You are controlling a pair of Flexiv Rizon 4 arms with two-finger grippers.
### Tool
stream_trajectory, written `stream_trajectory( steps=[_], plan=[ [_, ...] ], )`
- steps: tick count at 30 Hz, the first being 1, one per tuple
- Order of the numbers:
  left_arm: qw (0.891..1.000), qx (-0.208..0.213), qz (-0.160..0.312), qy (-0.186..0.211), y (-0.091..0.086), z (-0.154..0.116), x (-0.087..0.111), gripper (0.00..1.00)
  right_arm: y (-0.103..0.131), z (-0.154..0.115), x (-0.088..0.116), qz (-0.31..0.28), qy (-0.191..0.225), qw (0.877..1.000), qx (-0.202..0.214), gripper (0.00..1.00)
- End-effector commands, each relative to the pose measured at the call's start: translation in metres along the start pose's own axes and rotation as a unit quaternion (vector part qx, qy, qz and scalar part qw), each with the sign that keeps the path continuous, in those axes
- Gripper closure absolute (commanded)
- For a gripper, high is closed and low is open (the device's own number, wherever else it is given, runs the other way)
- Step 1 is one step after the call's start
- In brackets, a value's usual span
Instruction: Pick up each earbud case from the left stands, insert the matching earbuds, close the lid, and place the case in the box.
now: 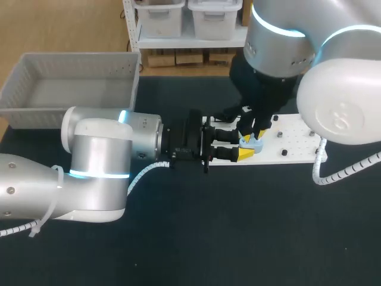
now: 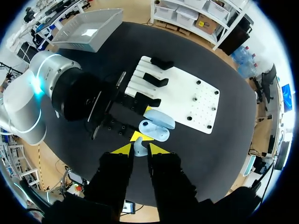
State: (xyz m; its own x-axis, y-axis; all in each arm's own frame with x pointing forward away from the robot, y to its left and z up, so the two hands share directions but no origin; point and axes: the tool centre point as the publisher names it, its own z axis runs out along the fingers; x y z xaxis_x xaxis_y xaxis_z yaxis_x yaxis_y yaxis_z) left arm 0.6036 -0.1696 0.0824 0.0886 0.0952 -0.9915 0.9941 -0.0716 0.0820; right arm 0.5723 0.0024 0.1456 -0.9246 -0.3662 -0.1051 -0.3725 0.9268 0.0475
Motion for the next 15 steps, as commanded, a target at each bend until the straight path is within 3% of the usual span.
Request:
stream_trajectory(
  steps=[1,15],
  plan=[
    [1.0,-0.004,0.002,-0.002,-0.002,0.0,0.001,1.0,0.0002,0.0043,-0.0021,0.001,0.001,1.0,0.001,1.0],
    [1.0,-0.004,0.002,-0.002,-0.002,0.0,0.001,1.0,-0.0023,0.0124,-0.0036,0.009,0.004,1.0,0.0,1.0]
  ],
)
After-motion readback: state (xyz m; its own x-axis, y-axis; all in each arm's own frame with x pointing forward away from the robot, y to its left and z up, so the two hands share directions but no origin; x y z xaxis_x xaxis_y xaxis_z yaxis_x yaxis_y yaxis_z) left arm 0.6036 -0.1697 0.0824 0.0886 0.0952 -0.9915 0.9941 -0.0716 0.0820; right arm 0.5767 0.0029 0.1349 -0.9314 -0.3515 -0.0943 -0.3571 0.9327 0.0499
